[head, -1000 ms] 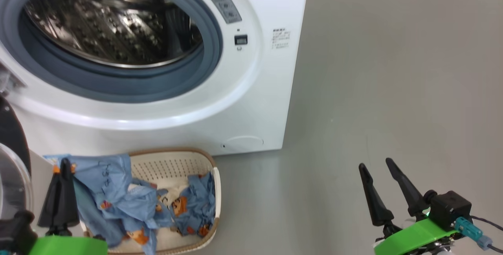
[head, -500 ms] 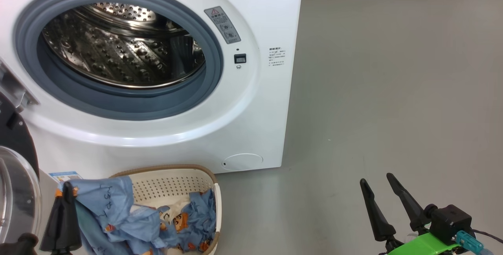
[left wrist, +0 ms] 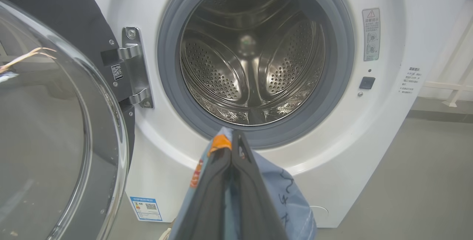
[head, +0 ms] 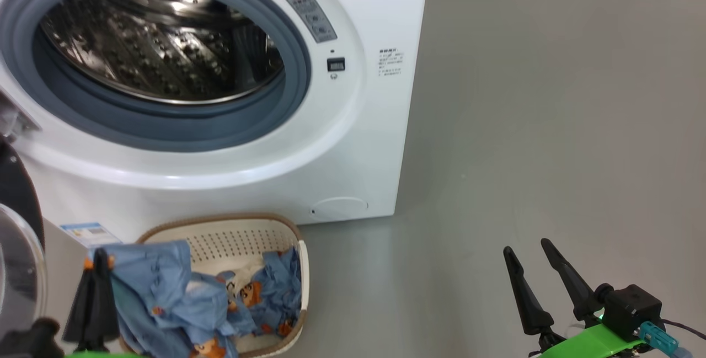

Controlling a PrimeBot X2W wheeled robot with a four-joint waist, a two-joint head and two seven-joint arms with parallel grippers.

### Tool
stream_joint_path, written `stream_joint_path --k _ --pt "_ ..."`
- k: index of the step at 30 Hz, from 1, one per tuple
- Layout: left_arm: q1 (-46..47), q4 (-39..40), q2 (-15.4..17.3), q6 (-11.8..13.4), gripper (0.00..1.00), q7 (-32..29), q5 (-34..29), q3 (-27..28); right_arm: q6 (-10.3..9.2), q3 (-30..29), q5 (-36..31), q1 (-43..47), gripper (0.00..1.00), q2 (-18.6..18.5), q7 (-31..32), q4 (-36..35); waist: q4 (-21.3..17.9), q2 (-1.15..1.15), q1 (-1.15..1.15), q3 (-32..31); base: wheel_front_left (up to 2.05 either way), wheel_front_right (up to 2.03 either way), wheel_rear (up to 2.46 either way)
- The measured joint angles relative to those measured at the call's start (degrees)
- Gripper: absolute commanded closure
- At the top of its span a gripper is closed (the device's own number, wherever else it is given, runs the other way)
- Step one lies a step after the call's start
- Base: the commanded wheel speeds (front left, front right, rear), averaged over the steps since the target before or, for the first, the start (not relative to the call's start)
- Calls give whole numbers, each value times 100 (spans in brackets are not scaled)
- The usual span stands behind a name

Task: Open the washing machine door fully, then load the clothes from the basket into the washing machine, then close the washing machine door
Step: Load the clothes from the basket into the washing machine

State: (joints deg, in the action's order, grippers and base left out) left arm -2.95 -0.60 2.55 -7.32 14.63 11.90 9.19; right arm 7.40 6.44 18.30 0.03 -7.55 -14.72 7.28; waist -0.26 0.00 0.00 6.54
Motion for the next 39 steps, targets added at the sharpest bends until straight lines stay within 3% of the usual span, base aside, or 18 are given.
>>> stream_joint_path --k 6,18,33,39 --pt "598 -289 86 -1 100 0 140 -65 0 4 -30 -130 0 73 0 -9 2 0 0 331 0 0 0" --pt "2505 -1279 987 -1 100 0 452 -552 0 74 -172 -740 0 225 0 -71 -171 0 0 1271 0 0 0" --pt "5156 -2761 1996 -2 100 -201 831 -1455 0 215 -213 -1172 0 415 -1 -178 -760 0 0 2379 0 0 0" --pt "6151 -3286 2192 -2 100 -445 995 -1778 0 342 -155 -1283 0 432 0 -226 -951 0 0 2847 0 0 0"
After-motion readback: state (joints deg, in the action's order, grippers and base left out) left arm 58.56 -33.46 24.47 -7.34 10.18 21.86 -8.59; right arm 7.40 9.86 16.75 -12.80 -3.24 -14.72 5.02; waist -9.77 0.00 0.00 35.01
